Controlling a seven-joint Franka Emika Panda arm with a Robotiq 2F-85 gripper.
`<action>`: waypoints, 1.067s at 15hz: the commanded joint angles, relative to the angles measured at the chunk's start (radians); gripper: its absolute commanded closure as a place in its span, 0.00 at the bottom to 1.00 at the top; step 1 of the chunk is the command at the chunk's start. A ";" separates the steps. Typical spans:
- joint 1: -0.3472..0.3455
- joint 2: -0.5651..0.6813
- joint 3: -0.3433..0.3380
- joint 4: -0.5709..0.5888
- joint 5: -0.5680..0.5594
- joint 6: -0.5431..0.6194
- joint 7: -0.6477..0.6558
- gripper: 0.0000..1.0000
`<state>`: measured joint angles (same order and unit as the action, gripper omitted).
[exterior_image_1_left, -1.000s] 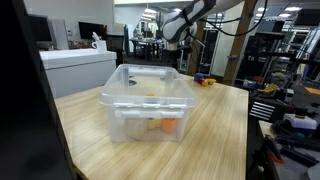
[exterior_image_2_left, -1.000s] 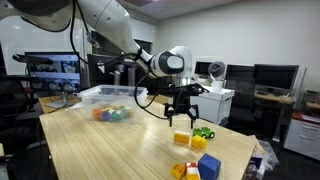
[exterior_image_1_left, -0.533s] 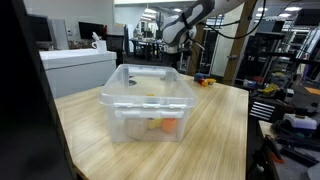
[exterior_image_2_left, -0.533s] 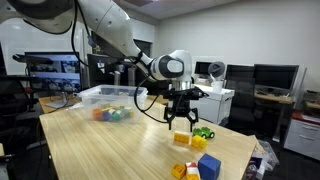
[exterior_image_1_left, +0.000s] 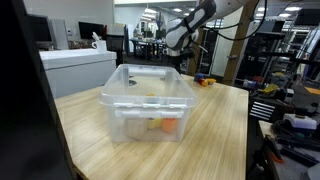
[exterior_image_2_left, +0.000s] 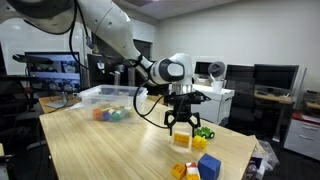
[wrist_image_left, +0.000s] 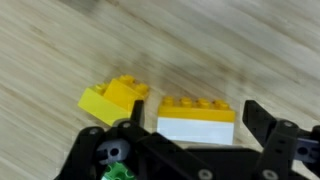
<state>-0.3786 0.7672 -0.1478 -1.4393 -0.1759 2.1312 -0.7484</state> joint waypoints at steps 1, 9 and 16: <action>-0.011 -0.003 0.007 -0.043 -0.034 0.060 -0.046 0.00; 0.005 0.010 0.042 -0.040 -0.038 0.108 -0.108 0.00; 0.004 -0.002 0.039 -0.060 -0.035 0.103 -0.114 0.55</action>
<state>-0.3694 0.7819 -0.1097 -1.4607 -0.2073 2.2074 -0.8381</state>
